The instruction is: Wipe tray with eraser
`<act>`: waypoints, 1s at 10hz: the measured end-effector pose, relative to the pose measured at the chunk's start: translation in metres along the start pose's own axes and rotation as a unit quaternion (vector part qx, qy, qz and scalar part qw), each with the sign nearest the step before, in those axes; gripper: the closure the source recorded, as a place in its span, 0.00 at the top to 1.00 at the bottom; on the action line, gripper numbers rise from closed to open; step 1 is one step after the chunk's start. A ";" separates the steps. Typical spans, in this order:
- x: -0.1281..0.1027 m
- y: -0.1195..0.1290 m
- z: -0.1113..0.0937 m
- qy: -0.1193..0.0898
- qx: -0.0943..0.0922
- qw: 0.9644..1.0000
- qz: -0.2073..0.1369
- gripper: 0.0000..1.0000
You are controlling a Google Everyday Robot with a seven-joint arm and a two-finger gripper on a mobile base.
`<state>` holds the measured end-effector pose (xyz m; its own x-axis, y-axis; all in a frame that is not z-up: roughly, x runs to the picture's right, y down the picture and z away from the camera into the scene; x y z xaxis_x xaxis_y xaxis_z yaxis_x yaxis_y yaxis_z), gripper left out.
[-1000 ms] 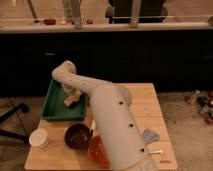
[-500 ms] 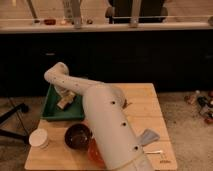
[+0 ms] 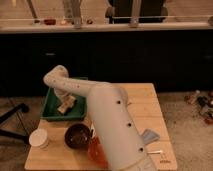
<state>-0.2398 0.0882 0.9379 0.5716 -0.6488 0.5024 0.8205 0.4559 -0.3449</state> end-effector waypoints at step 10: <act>0.038 -0.022 0.005 0.017 -0.004 1.000 0.012 0.00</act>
<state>-0.2359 0.0568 0.9678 0.5916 -0.6576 0.4665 0.8060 0.4675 -0.3632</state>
